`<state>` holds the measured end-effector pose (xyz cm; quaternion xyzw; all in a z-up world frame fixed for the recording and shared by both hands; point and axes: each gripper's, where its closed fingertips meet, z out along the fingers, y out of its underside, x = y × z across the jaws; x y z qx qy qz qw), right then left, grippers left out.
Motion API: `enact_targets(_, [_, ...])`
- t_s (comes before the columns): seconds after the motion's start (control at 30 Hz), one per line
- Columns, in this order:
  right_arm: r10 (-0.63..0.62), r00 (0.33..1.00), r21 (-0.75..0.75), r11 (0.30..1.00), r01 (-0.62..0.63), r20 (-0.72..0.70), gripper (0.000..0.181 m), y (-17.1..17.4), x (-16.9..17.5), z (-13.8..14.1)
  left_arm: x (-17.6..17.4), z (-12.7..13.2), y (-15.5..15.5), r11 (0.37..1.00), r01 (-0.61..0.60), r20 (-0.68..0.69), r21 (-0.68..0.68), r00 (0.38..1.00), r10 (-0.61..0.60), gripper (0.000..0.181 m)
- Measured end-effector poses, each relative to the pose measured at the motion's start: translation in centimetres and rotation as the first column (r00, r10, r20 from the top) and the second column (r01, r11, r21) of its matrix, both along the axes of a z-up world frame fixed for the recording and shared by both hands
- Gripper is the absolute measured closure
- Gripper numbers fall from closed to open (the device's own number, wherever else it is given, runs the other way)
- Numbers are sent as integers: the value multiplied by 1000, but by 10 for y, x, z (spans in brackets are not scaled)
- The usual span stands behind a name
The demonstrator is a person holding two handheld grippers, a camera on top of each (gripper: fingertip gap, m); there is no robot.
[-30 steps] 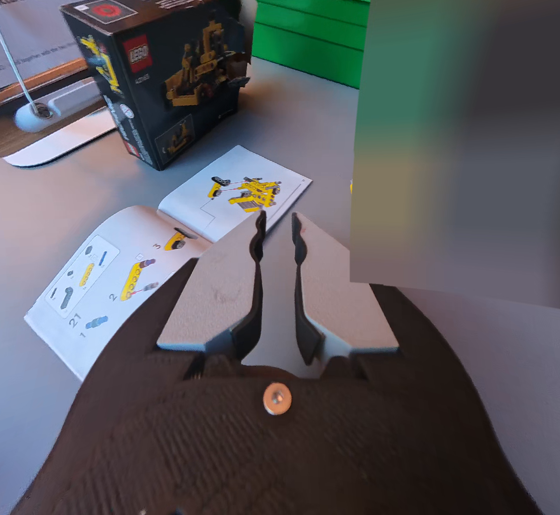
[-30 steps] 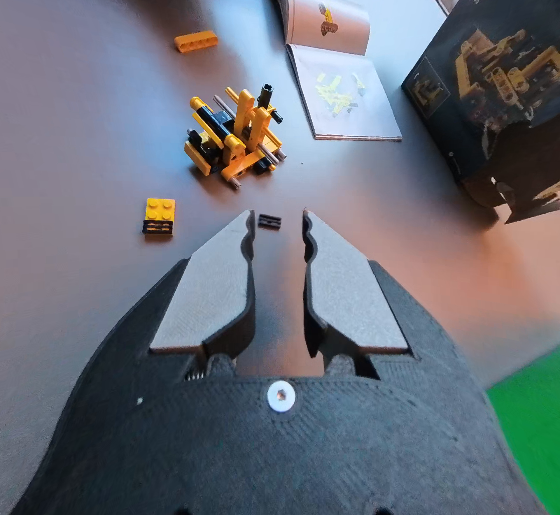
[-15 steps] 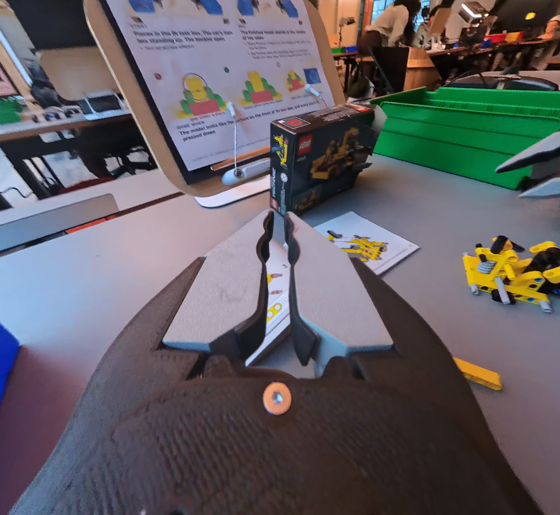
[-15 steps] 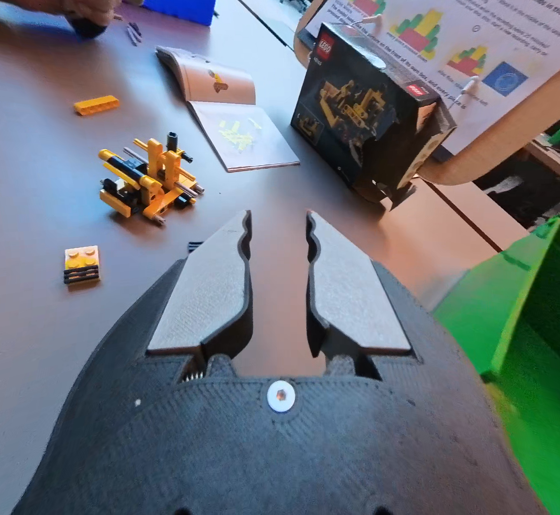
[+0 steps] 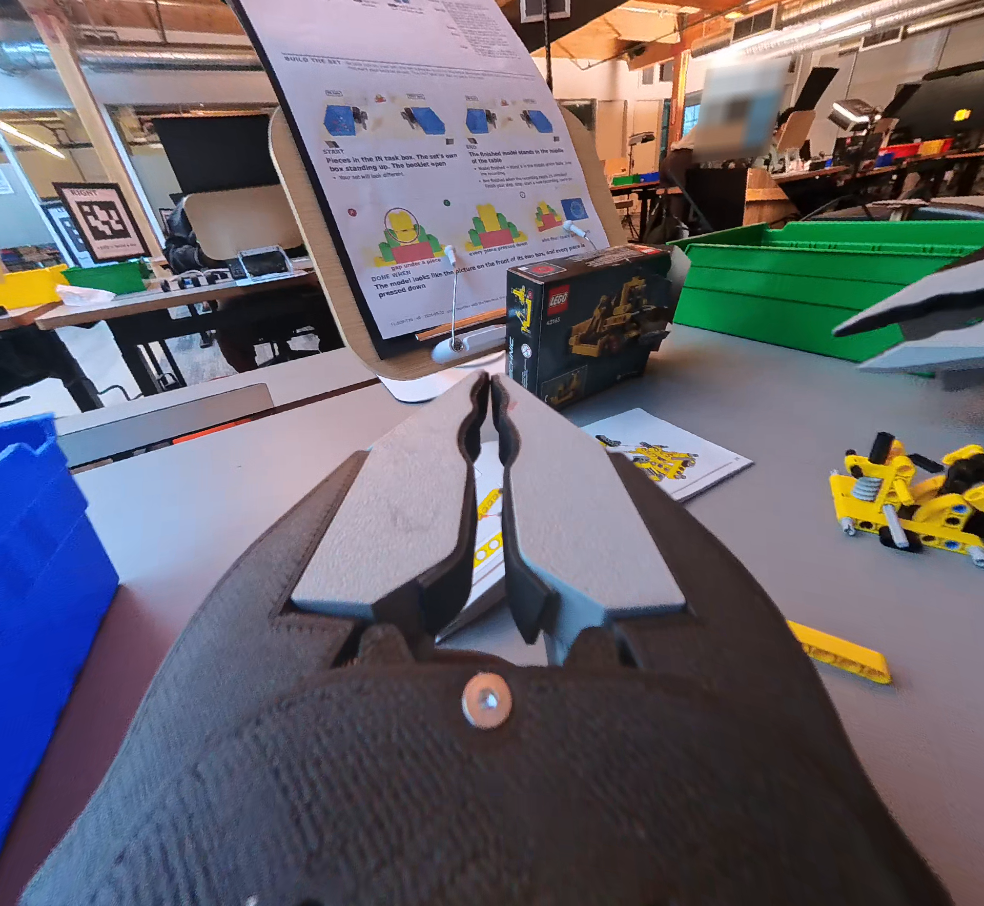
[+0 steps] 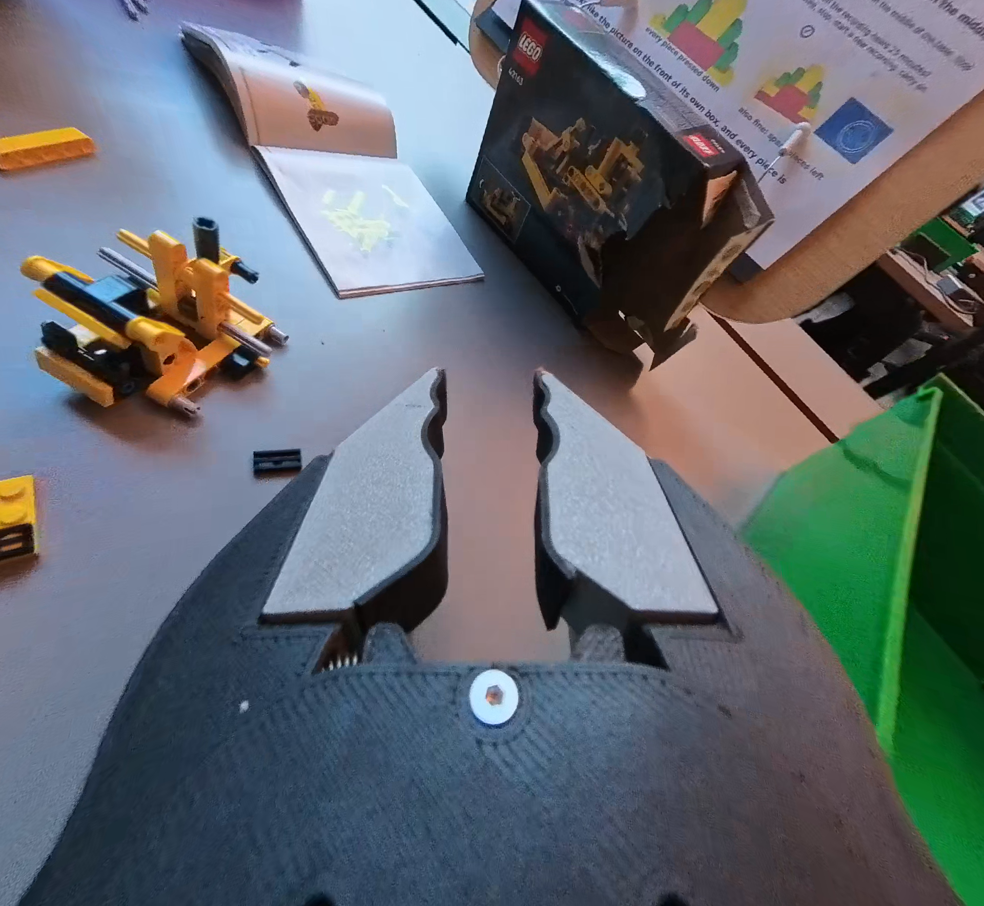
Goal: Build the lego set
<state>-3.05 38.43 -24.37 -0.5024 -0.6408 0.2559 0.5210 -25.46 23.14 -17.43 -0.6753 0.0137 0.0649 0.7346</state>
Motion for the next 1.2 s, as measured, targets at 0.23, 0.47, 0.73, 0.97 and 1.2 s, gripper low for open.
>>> enact_targets(0.23, [74,997,12,997,-74,34,159,-3,-18,-6,11,-7,12,998,21,-33,-59,999,-23,181])
enact_targets(0.47, [55,998,50,997,-54,-16,176,-6,-17,3,13,-9,19,997,39,-25,-72,999,-41,181])
enact_targets(0.73, [3,991,9,1000,-2,-136,181,-4,-42,27,16,-13,25,994,43,-50,-104,998,-49,181])
enact_targets(0.97, [1,986,-147,989,-26,-164,178,9,-61,29,25,-15,30,986,113,-42,-121,992,-118,181])
enact_targets(1.2, [62,969,-250,960,-123,-237,166,4,-66,39,36,-17,32,980,144,-96,-139,983,-158,181])
